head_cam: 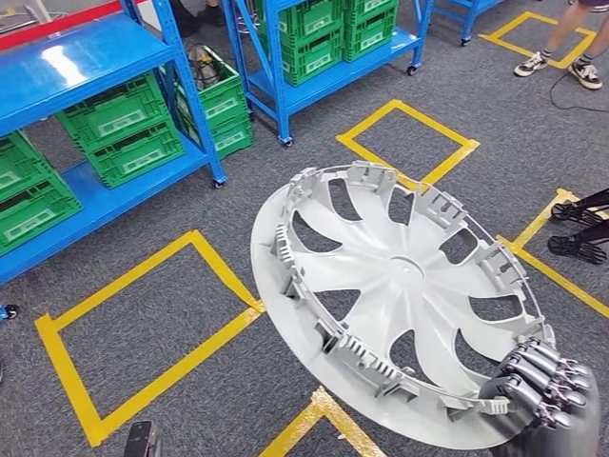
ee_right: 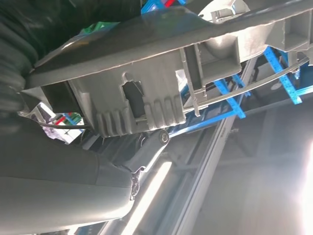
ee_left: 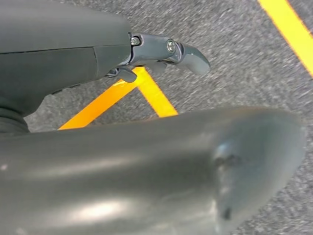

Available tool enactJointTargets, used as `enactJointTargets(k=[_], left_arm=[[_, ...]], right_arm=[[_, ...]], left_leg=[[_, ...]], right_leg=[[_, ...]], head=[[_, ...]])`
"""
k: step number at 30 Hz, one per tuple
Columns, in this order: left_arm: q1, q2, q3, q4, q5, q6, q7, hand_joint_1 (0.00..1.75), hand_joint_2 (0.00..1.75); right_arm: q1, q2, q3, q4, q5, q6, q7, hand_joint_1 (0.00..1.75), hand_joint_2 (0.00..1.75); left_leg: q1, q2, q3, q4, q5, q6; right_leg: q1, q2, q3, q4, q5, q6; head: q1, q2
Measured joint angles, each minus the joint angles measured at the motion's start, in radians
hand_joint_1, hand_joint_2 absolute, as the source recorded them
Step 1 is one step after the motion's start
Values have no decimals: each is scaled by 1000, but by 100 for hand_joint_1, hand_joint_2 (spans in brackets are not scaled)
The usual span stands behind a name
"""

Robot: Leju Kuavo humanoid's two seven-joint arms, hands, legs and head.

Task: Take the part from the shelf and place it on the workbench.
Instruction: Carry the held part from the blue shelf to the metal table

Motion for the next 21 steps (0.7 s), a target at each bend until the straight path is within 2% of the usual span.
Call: enactJointTargets(k=[1,2,3,5,7,9,10,12,14,15,16,17,18,19,20,21], left_arm=[[2,0,0,0,1,-1,2,0,0],[3,0,0,0,1,-2,4,0,0],[4,1,0,0,2,-4,8,0,0],[4,5,0,0,4,-12,27,0,87],[5,7,1,0,4,-25,63,0,175],[9,7,1,0,4,-39,103,0,175],[11,7,1,0,5,-46,119,0,175],[16,8,2,0,8,-53,139,0,175],[22,9,2,0,10,-55,145,0,175],[25,9,2,0,11,-56,147,0,175],[27,9,2,1,11,-56,148,0,175],[28,8,2,1,11,-56,150,0,175],[29,8,2,1,12,-56,153,0,175],[29,8,2,1,14,-57,158,0,175],[29,9,4,1,17,-60,165,0,175],[29,10,6,1,20,-64,173,0,175]], right_arm=[[-1,0,0,0,0,0,1,175,175],[-3,0,0,0,0,0,1,175,175],[-5,0,1,0,0,0,1,175,175],[-11,0,2,1,-3,0,3,175,175],[-21,0,4,4,-8,0,9,175,175],[-32,-2,8,9,-15,0,19,175,175],[-39,-4,11,11,-18,0,23,175,175],[-55,-10,17,18,-22,0,28,175,175],[-65,-15,23,24,-24,0,31,175,175],[-67,-16,25,27,-25,0,31,175,175],[-68,-17,28,30,-25,0,32,175,175],[-69,-18,30,33,-26,0,33,175,175],[-70,-19,32,35,-27,0,34,175,175],[-74,-21,34,37,-29,0,34,175,175],[-79,-24,36,38,-31,0,35,175,175],[-84,-26,39,39,-34,0,36,175,175]], left_leg=[[0,-1,4,-7,16,3],[-1,-4,28,-56,50,8],[-2,-13,63,-130,91,16],[-5,-35,121,-256,138,32],[-8,-44,134,-293,139,38],[-6,-36,136,-306,145,40],[-4,-30,138,-313,150,43],[0,-18,140,-322,156,48],[-1,-8,138,-322,157,50],[-2,-2,138,-321,157,50],[-2,3,138,-321,156,50],[-2,7,138,-319,155,48],[-1,10,138,-316,152,45],[-3,13,138,-313,149,41],[-6,15,137,-308,146,36],[-9,17,136,-304,144,32]], right_leg=[[1,6,0,0,0,0],[2,12,2,0,0,0],[3,17,4,0,0,0],[5,27,3,2,1,4],[3,36,-4,3,5,14],[1,39,-12,3,6,26],[1,33,-20,16,-5,31],[-1,13,-63,101,-55,39],[-3,1,-125,233,-113,48],[-4,-1,-145,276,-123,51],[-4,-3,-146,280,-113,53],[-5,-6,-126,242,-86,54],[-6,-13,-89,172,-49,55],[-5,-24,-50,99,-26,54],[-5,-31,-19,43,-10,49],[-4,-36,-1,13,-7,44]], head=[[0,0],[0,0],[0,0],[0,0],[0,0],[-1,0],[1,0],[7,0],[11,0],[11,0],[11,0],[11,0],[11,0],[12,0],[12,0],[11,0]])
